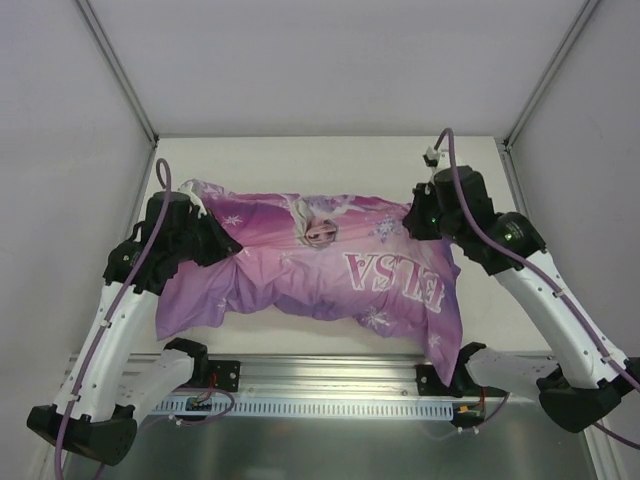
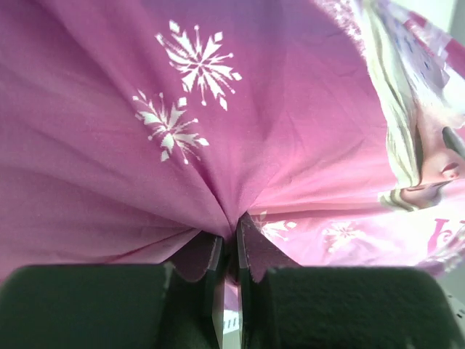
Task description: Remove the pillowcase from the pillow
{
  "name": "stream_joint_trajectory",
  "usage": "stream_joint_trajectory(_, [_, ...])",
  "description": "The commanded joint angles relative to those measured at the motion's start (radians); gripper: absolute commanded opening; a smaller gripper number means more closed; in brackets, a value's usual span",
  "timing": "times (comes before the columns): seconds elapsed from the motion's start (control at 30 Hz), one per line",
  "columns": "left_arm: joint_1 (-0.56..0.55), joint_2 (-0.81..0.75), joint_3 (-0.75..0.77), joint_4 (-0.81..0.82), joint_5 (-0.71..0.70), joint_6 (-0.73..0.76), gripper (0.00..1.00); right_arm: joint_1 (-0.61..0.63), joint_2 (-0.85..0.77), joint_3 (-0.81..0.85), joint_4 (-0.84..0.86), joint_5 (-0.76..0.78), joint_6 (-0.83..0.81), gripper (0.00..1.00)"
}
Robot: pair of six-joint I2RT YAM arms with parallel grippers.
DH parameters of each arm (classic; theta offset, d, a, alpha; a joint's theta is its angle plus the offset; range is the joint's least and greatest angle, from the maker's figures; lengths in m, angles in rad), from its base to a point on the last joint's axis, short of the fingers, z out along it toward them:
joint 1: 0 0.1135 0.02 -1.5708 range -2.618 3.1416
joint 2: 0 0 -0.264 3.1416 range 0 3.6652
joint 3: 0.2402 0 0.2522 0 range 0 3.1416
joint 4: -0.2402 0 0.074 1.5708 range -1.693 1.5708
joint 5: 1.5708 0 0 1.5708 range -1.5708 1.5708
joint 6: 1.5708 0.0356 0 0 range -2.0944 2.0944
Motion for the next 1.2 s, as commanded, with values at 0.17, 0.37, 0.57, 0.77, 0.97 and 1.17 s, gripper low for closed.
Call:
stream_joint_trajectory(0.17, [0.02,0.076,0.132,-0.014,-0.128,0.014,0.0,-0.079,0.12,0.123,0.062,0.061,-0.159,0.2])
stream_joint_trajectory(0.37, [0.023,0.241,0.131,-0.014,-0.123,0.123,0.99,-0.167,0.204,0.052,0.056,-0.054,-0.098,0.98])
stream_joint_trajectory(0.57, [0.032,0.045,0.025,-0.066,-0.268,0.1,0.99,-0.167,-0.092,-0.147,0.015,-0.059,-0.066,0.96])
stream_joint_trajectory(0.77, [0.061,-0.061,-0.069,-0.181,-0.347,-0.024,0.99,-0.167,-0.35,-0.337,-0.123,-0.114,0.035,0.96])
stream_joint_trajectory(0.97, [0.118,0.075,-0.053,-0.163,-0.344,-0.013,0.99,-0.138,-0.47,-0.437,-0.186,-0.264,0.14,0.96])
stream_joint_trajectory(1.17, [0.129,0.144,-0.154,-0.051,-0.274,-0.061,0.97,0.09,-0.57,-0.591,-0.131,-0.254,0.317,0.96])
